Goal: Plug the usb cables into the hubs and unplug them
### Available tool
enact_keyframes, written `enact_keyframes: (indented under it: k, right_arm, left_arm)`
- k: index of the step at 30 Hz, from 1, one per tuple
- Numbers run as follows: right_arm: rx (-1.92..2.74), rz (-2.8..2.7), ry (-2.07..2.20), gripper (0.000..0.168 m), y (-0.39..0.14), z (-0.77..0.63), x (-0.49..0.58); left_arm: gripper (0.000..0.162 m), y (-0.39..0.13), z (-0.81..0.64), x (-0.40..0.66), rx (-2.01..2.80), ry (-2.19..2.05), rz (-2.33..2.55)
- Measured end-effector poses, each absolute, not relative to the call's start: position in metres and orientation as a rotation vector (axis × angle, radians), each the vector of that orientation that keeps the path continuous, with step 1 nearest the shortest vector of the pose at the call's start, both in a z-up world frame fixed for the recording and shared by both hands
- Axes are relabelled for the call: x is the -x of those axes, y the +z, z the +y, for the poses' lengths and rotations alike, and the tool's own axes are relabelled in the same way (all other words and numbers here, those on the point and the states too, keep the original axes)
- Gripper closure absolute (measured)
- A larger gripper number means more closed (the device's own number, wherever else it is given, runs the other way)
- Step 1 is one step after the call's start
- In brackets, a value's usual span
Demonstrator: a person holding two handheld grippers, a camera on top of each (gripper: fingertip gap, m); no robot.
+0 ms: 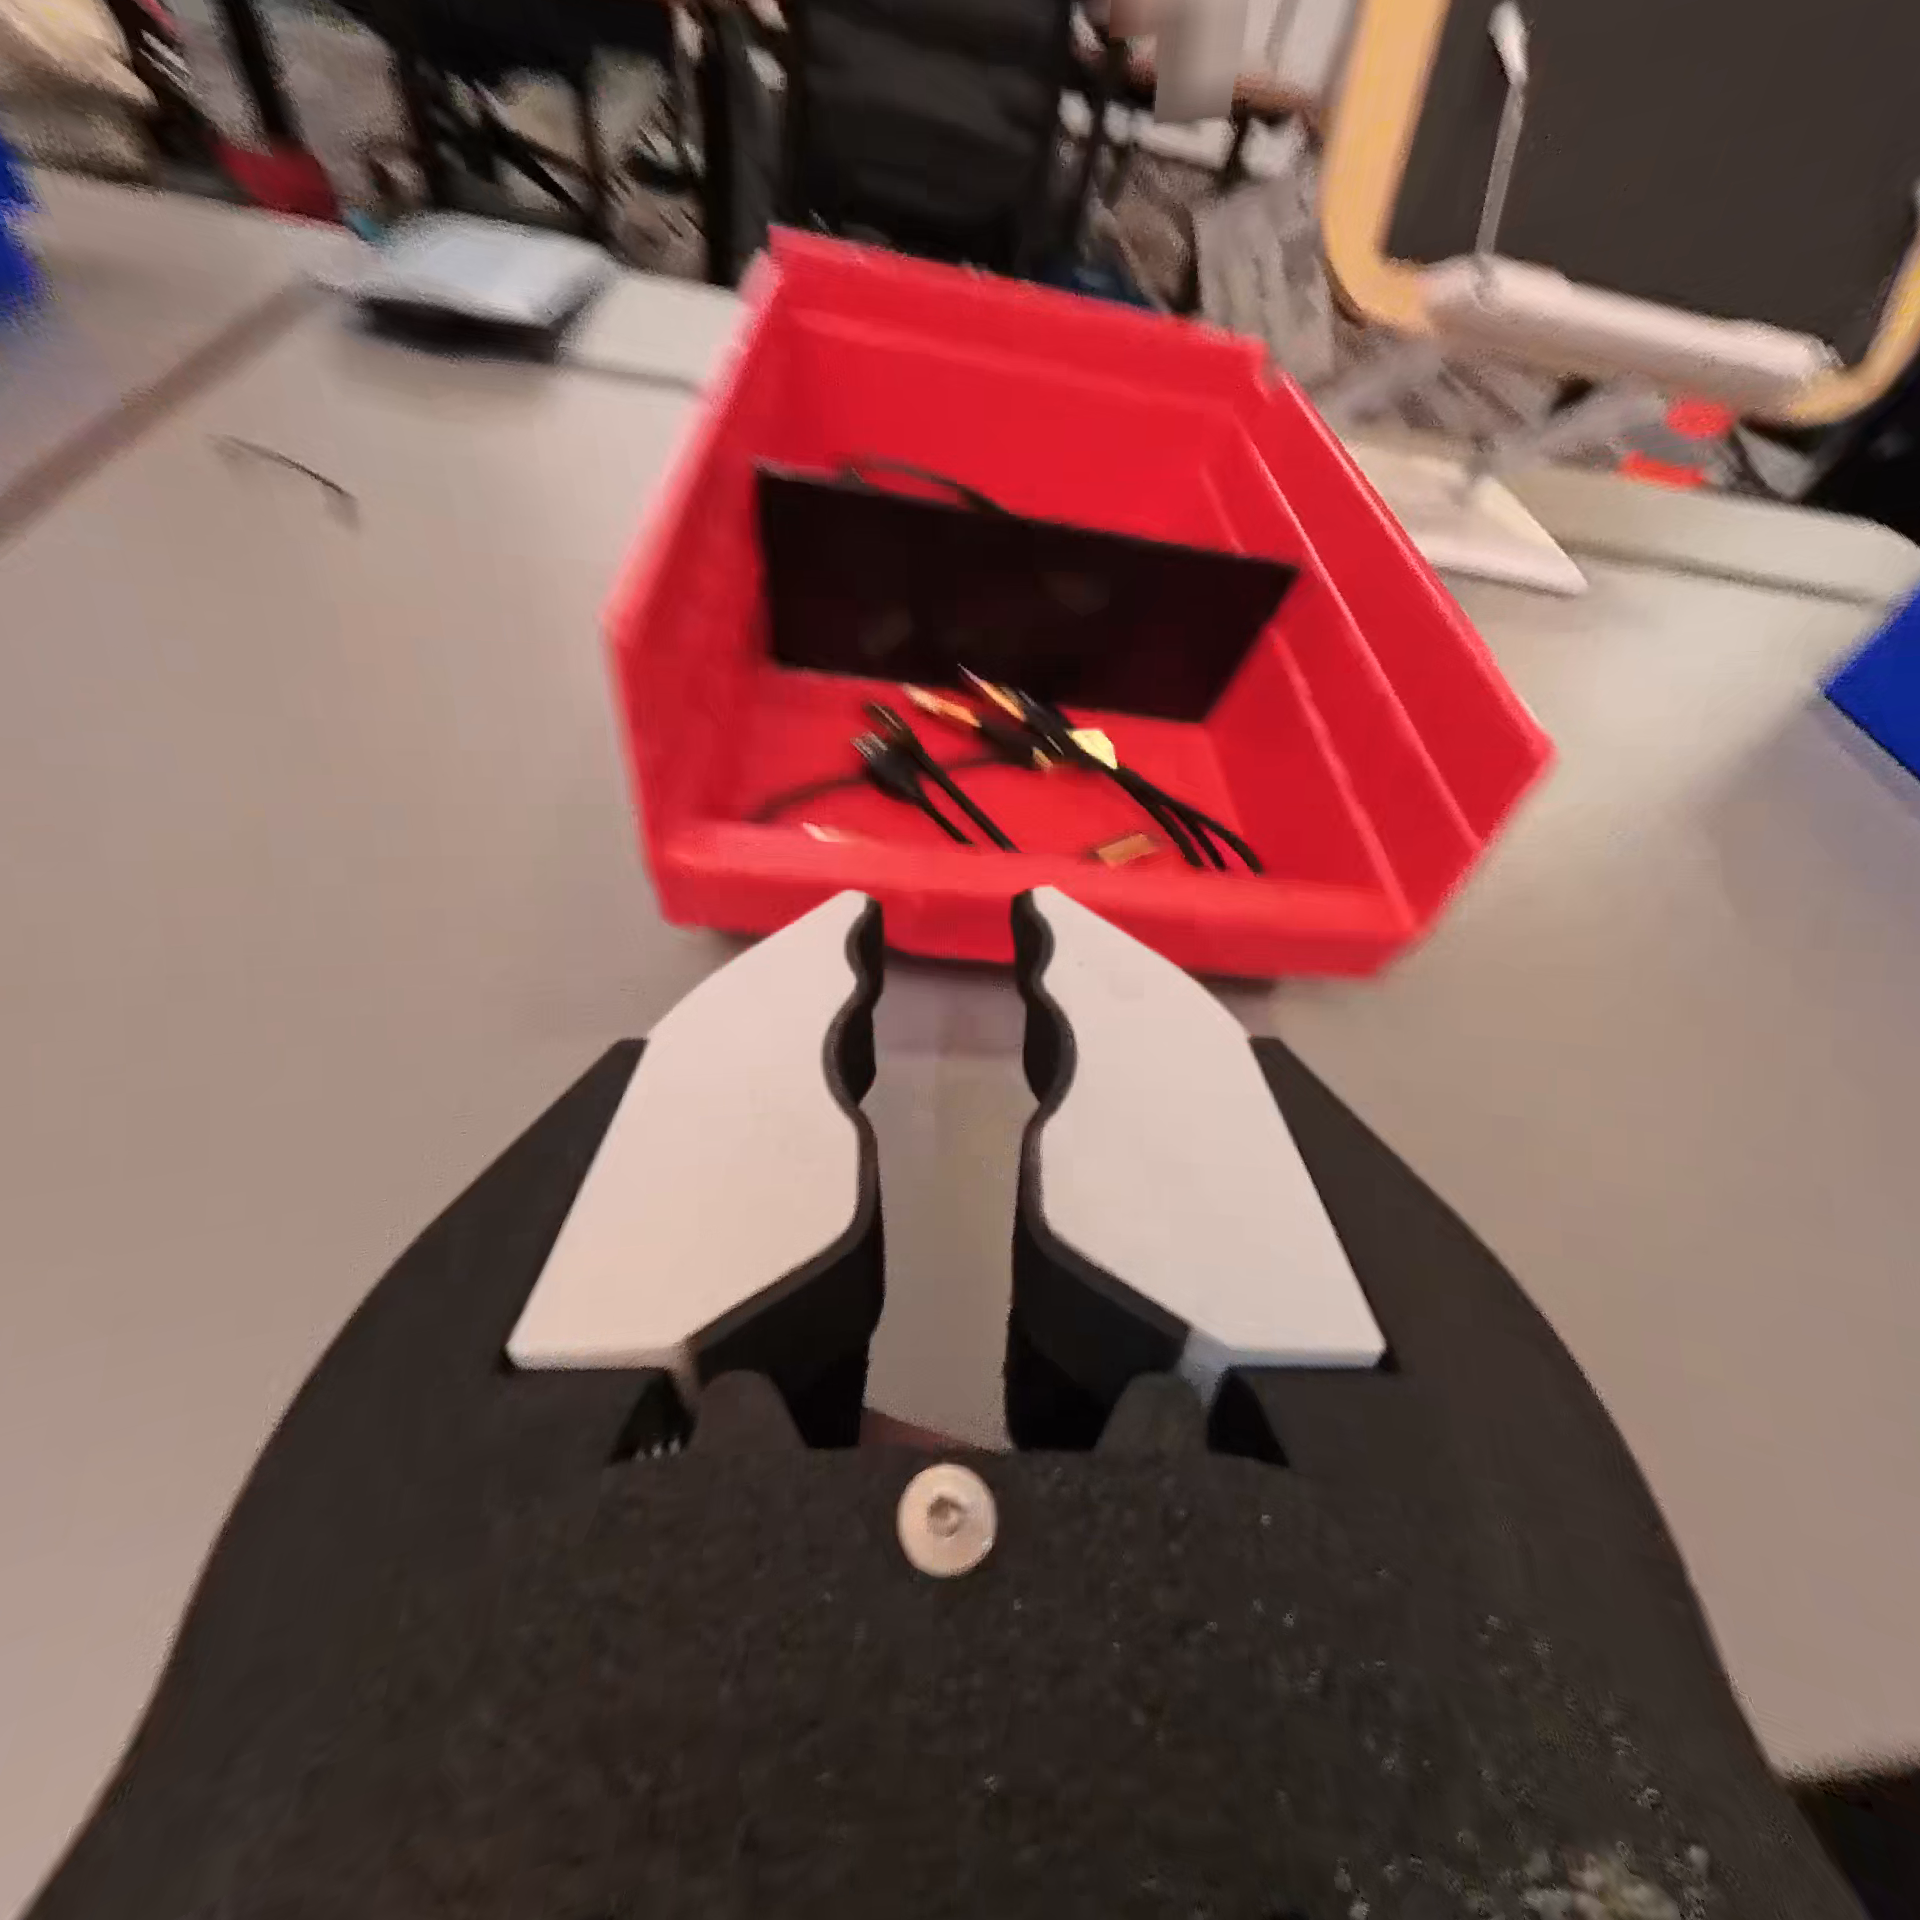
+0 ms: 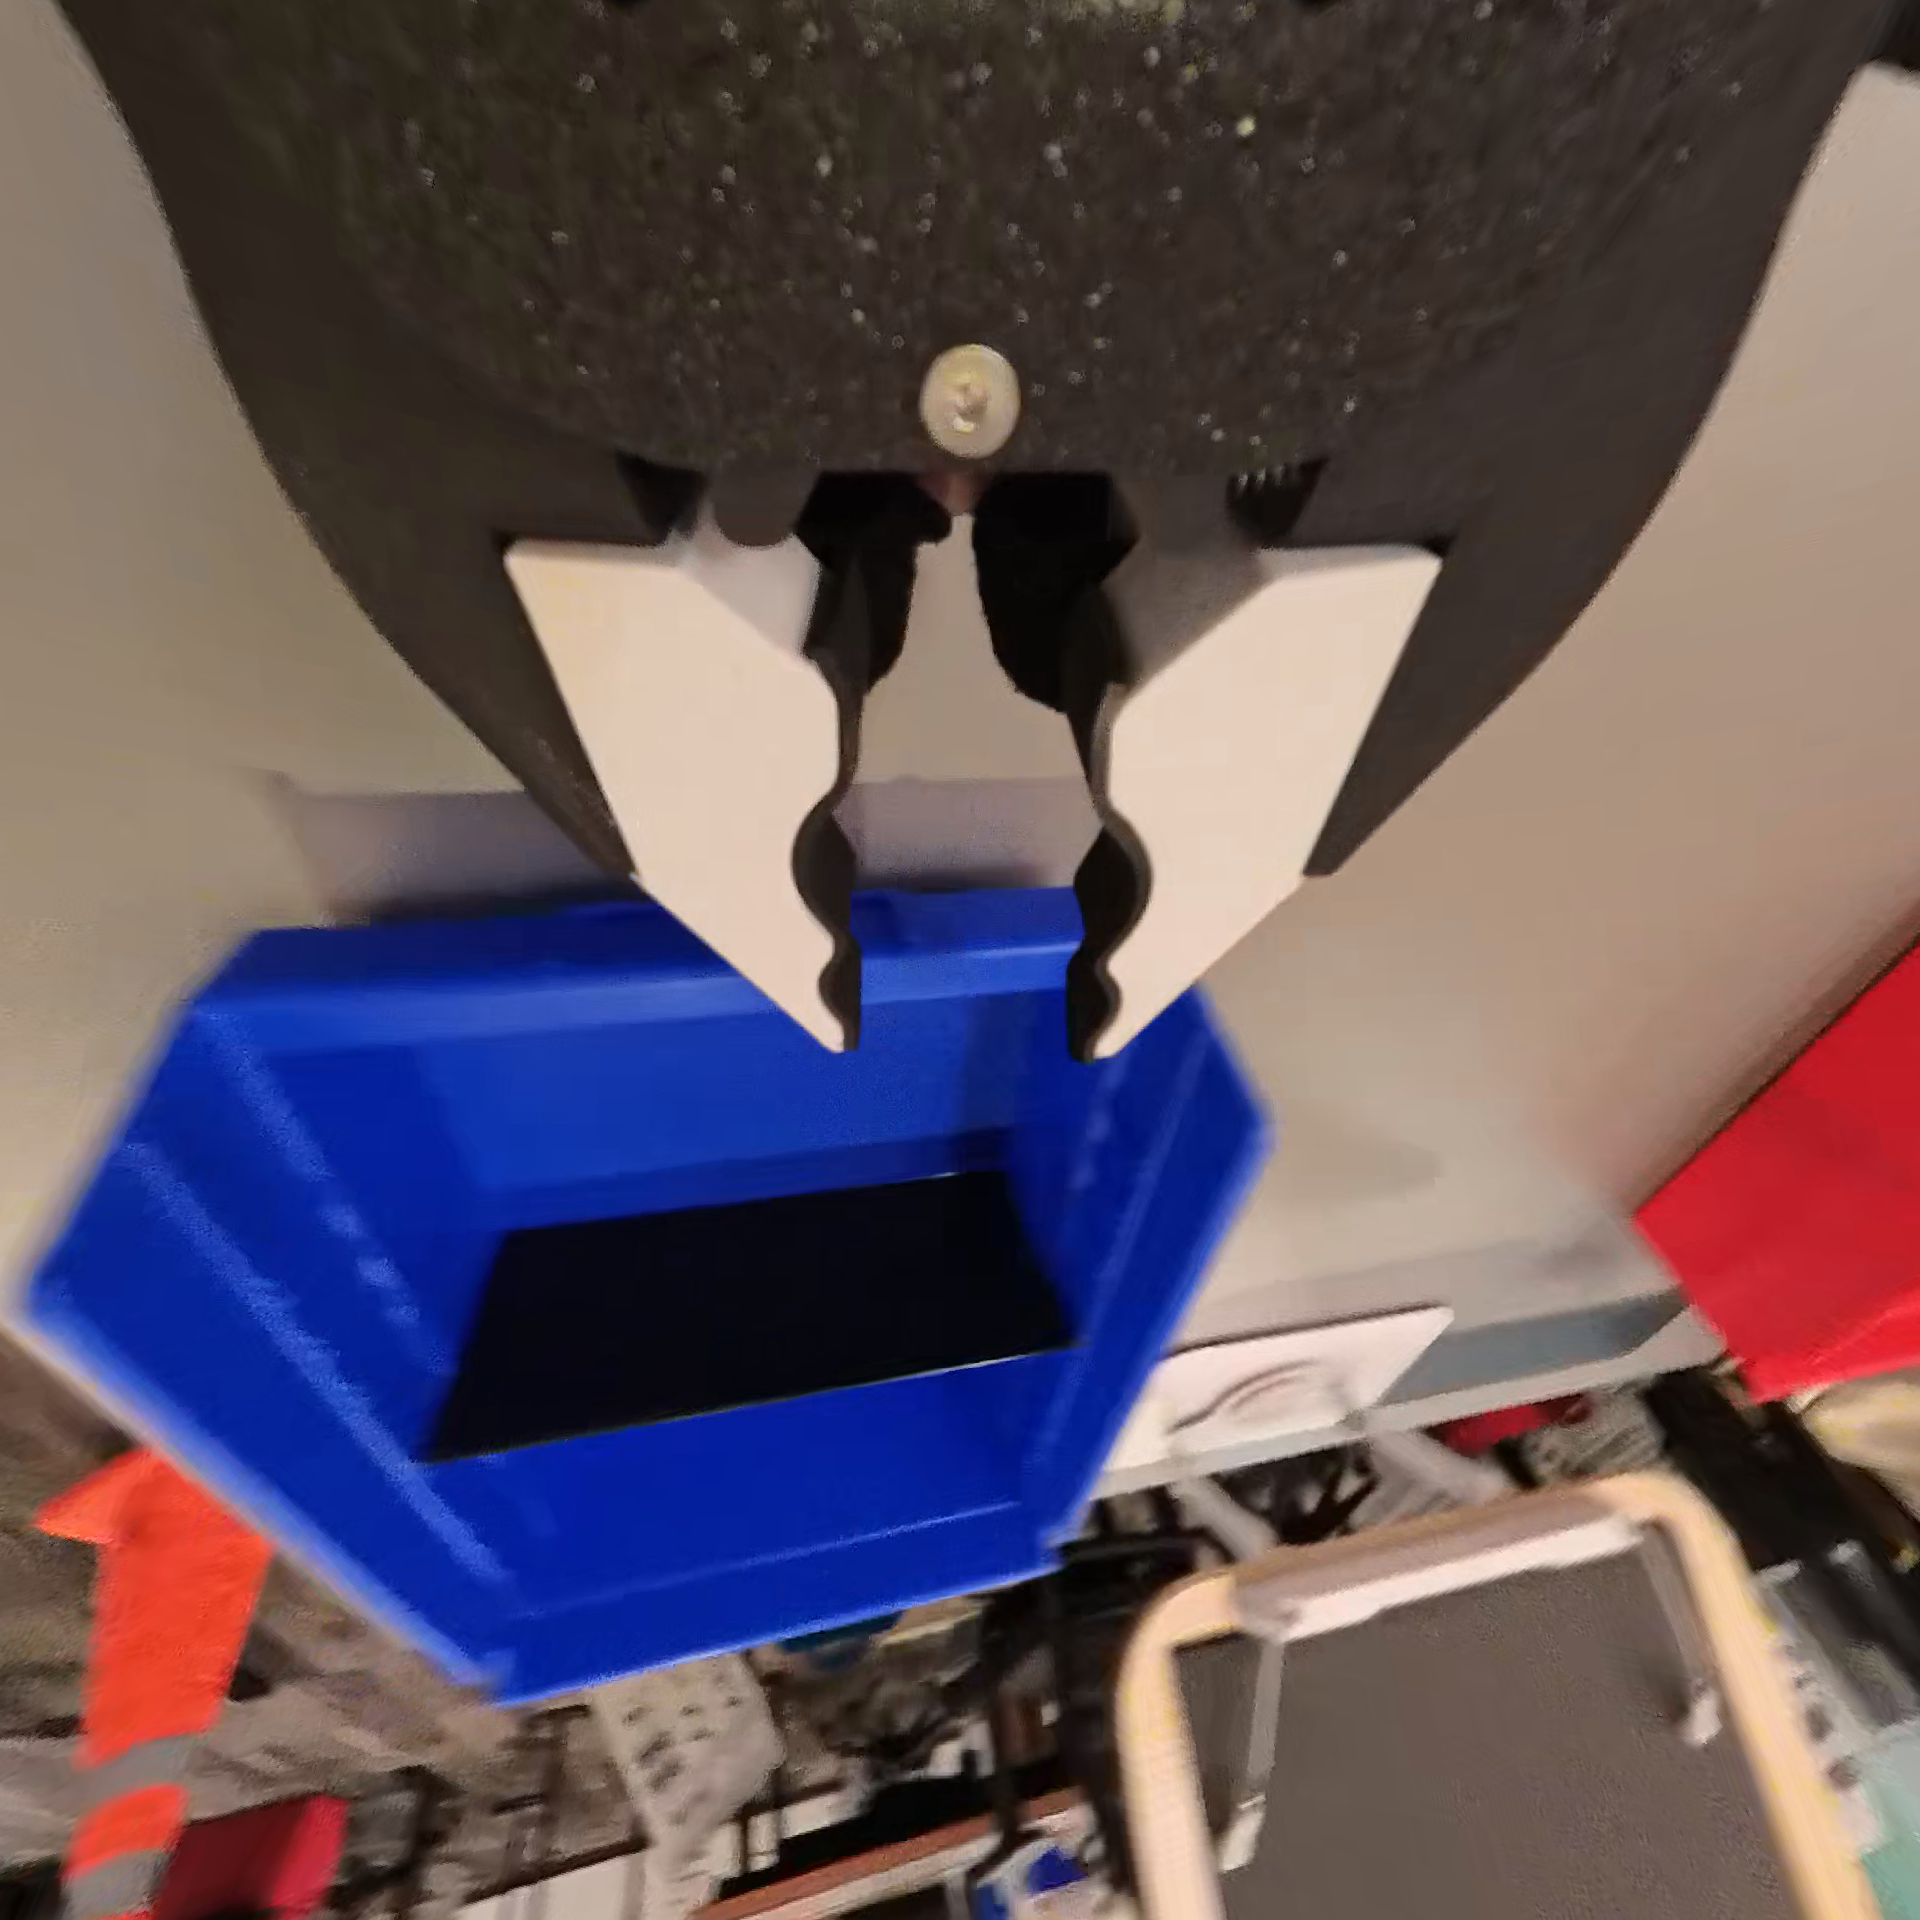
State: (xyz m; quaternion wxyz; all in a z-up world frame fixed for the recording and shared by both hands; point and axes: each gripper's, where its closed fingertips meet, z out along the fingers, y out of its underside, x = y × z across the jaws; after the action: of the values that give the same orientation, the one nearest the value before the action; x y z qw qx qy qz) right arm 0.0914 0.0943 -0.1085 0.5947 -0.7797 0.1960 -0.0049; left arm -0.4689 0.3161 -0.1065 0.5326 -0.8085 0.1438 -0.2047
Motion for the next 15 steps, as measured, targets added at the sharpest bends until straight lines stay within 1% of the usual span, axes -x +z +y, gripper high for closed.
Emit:
enact_keyframes:
  k: [3, 6, 11, 15]
  right_arm:
    - [1.815, 0.568, -0.072, 0.125, -0.117, 0.081, -0.133]
    - [1.784, 0.613, -0.100, 0.127, -0.118, 0.075, -0.146]
    - [1.760, 0.567, -0.113, 0.131, -0.110, 0.078, -0.138]
    - [1.735, 0.395, -0.061, 0.134, -0.095, 0.093, -0.098]
  left_arm:
    - [0.139, -0.116, 0.290, 0.438, 1.958, -0.601, 0.461]
    - [0.139, -0.123, 0.277, 0.413, 1.958, -0.643, 0.632]
    - [0.138, -0.132, 0.276, 0.392, 1.920, -0.562, 0.832]
    - [0.139, -0.140, 0.274, 0.380, 1.877, -0.483, 1.011]
